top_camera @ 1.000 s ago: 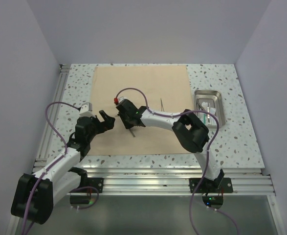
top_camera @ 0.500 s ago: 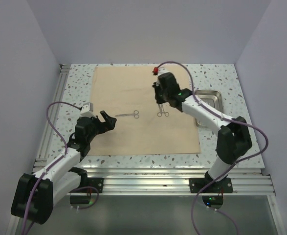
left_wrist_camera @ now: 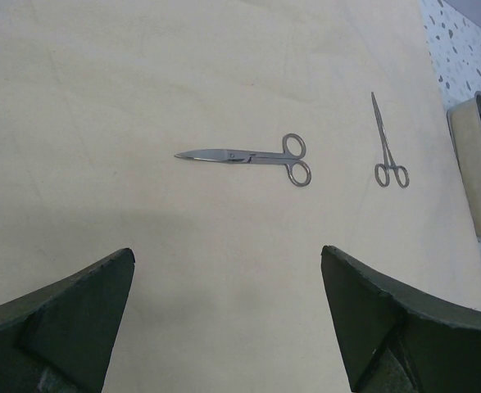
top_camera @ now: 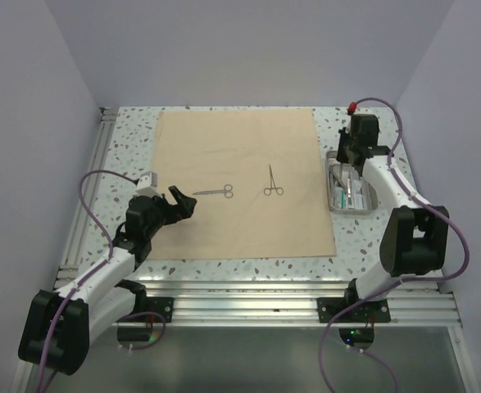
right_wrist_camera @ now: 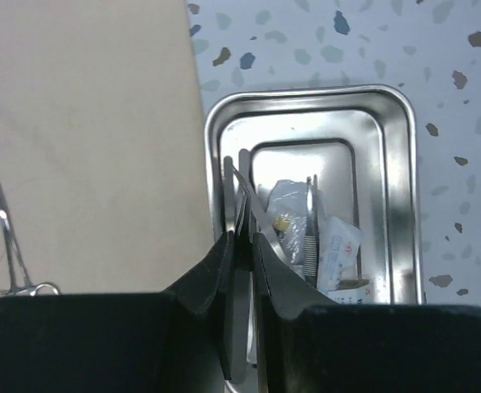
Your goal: Prepare the surgical pack
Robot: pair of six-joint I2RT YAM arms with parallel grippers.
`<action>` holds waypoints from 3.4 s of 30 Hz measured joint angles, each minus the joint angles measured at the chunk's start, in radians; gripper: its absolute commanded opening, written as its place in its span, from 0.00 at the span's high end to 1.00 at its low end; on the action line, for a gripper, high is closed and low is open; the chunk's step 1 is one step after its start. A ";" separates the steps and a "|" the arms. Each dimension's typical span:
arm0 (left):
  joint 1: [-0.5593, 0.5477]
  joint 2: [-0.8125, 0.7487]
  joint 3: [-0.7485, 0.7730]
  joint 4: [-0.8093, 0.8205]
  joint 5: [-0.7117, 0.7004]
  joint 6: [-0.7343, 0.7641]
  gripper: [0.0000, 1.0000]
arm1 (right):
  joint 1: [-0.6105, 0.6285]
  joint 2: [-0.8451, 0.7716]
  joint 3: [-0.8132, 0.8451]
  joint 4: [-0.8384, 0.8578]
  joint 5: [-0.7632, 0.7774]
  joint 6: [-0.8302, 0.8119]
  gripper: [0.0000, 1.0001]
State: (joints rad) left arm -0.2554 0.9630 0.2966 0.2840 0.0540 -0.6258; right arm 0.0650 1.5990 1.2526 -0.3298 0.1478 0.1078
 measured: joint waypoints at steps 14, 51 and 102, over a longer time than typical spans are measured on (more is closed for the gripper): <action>0.000 0.005 -0.001 0.015 0.019 0.000 0.00 | -0.074 0.222 -0.005 -0.008 0.060 0.020 0.76; -0.059 0.174 0.001 0.104 0.132 0.036 0.00 | 0.399 0.351 0.239 -0.160 -0.053 0.167 0.01; -0.338 1.101 0.869 0.028 0.276 -0.029 0.54 | 0.226 0.288 -0.106 0.165 -0.432 0.420 0.38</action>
State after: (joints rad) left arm -0.5934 2.0636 1.1652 0.3119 0.3298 -0.6548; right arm 0.2913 1.8870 1.1469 -0.1650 -0.2840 0.5282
